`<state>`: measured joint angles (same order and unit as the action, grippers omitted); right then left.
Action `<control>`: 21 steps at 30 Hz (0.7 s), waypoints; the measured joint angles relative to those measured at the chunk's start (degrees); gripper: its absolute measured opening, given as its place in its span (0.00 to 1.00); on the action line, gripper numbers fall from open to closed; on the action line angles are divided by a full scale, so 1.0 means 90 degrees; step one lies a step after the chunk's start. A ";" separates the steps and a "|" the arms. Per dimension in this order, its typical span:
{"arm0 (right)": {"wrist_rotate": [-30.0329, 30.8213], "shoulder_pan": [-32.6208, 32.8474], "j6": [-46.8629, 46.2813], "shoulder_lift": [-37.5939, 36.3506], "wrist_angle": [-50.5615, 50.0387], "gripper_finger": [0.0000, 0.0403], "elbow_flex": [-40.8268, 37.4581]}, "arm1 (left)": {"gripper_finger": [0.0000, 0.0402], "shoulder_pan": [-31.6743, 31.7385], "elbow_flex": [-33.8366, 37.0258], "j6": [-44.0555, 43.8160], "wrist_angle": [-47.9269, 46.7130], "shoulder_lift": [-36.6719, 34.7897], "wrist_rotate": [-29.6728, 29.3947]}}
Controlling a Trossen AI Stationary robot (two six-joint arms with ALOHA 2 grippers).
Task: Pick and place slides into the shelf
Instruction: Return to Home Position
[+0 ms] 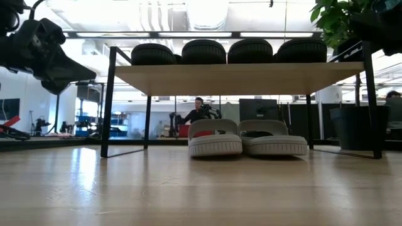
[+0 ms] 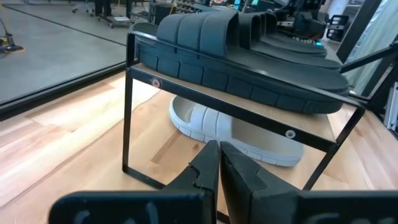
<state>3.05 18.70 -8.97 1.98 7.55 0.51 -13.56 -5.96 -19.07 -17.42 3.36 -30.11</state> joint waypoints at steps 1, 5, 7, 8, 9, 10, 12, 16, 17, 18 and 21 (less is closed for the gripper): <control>0.0000 0.0000 0.0000 0.0000 0.0002 0.02 0.0000 | 0.00 0.0000 0.0003 0.0000 0.0018 -0.0001 -0.0001; 0.0000 0.0000 0.0000 0.0000 0.0001 0.02 0.0000 | 0.00 0.0000 0.0007 0.0000 0.0050 -0.0007 -0.0002; 0.0000 0.0000 0.0000 0.0000 0.0000 0.02 0.0000 | 0.00 0.0000 0.0007 0.0000 0.0052 -0.0004 -0.0001; 0.0000 0.0000 0.0000 0.0000 -0.0001 0.02 0.0000 | 0.00 0.0000 0.0010 0.0000 0.0052 -0.0002 0.0000; 0.0000 0.0000 0.0000 0.0000 0.0000 0.02 0.0002 | 0.00 0.0000 0.0010 0.0000 0.0052 -0.0002 -0.0002; 0.0000 0.0000 0.0000 0.0000 -0.0002 0.02 0.0001 | 0.00 0.0000 0.0010 0.0000 0.0052 -0.0002 0.0000; 0.0000 0.0000 0.0000 0.0000 0.0000 0.02 0.0002 | 0.00 0.0000 0.0010 0.0000 0.0052 -0.0005 0.0000; 0.0000 0.0002 0.0000 0.0000 0.0000 0.02 0.0002 | 0.00 0.0000 0.0010 0.0000 0.0055 -0.0005 0.0000; 0.0000 0.0000 0.0000 0.0000 0.0000 0.02 0.0002 | 0.00 0.0000 0.0010 0.0000 0.0055 -0.0005 0.0000; 0.0000 0.0000 0.0000 0.0000 -0.0002 0.02 0.0002 | 0.00 0.0000 0.0010 0.0000 0.0055 -0.0005 0.0002; 0.0000 0.0000 0.0000 0.0000 0.0000 0.02 0.0002 | 0.00 0.0000 0.0010 0.0000 0.0057 -0.0002 0.0002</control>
<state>3.05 18.70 -8.97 1.98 7.55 0.54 -13.56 -5.87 -19.07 -16.91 3.33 -30.09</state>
